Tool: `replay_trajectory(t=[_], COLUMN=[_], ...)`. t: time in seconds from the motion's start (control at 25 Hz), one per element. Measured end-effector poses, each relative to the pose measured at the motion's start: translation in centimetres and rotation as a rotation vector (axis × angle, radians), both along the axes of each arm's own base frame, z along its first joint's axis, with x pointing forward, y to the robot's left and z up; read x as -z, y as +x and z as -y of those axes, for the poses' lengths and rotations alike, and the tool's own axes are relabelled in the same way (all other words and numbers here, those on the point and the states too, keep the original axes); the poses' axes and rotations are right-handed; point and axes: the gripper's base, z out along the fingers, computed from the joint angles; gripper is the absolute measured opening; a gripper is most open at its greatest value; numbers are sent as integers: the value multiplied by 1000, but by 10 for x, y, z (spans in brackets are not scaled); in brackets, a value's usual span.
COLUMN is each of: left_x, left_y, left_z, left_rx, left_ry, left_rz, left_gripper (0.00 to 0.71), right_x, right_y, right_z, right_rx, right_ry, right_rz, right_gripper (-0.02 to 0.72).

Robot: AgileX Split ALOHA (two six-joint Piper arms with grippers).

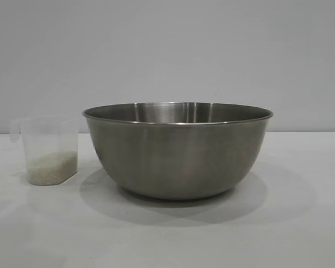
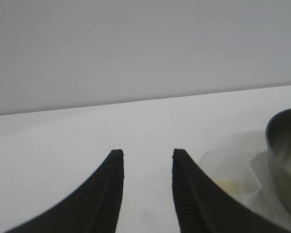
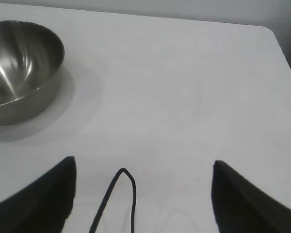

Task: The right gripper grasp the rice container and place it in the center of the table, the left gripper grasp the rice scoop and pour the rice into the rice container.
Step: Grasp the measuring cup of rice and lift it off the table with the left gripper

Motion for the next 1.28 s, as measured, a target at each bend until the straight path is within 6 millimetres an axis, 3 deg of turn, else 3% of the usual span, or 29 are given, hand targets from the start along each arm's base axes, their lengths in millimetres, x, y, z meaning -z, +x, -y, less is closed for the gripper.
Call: replay_trajectory(t=[0.2,0.56,1.28], left_x=[25,47,69], left_y=[14,40,79], left_z=[5,12,23], left_rx=[21,24,48], left_ry=[36,53,60], left_rz=[-128,-203,-224], left_gripper=[199,199,199], right_x=[0,0,0], right_y=[0,0,0], right_z=[0,0,0], right_rx=[0,0,0], right_ry=[0,0,0], right_rz=[0,0,0], right_gripper=[542,542,542])
